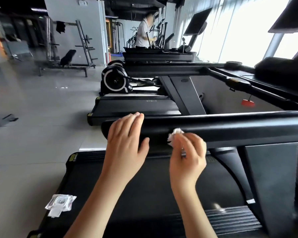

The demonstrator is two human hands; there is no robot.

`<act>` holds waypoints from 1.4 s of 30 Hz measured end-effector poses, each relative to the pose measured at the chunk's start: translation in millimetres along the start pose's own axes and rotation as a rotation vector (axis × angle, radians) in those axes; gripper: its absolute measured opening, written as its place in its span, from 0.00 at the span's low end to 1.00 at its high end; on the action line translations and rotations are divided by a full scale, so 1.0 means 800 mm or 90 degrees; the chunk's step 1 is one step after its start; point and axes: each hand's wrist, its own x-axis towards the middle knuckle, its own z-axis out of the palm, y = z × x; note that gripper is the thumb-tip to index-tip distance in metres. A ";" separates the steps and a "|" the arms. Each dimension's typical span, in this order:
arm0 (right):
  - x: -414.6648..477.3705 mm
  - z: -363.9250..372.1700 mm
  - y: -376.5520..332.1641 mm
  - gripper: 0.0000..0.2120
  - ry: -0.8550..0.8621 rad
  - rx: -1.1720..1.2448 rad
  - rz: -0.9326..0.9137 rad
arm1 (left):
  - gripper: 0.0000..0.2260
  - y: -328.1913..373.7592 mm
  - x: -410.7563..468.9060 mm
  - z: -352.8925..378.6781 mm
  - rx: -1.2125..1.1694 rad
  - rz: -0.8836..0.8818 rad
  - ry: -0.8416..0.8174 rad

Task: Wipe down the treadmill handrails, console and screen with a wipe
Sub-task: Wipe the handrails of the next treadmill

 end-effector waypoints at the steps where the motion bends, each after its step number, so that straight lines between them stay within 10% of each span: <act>1: 0.011 -0.001 0.001 0.05 0.015 -0.002 0.017 | 0.23 -0.004 -0.002 -0.002 -0.016 -0.018 0.017; 10: 0.001 0.008 -0.026 0.10 -0.108 -0.040 -0.151 | 0.23 -0.022 -0.010 -0.011 0.014 -0.025 -0.003; 26: 0.087 0.059 -0.061 0.11 -0.320 -0.209 -0.052 | 0.22 -0.072 -0.002 -0.020 -0.193 -0.041 0.002; 42: -0.012 0.037 -0.072 0.16 -0.063 -0.133 -0.112 | 0.21 -0.074 -0.006 -0.017 -0.225 -0.025 0.016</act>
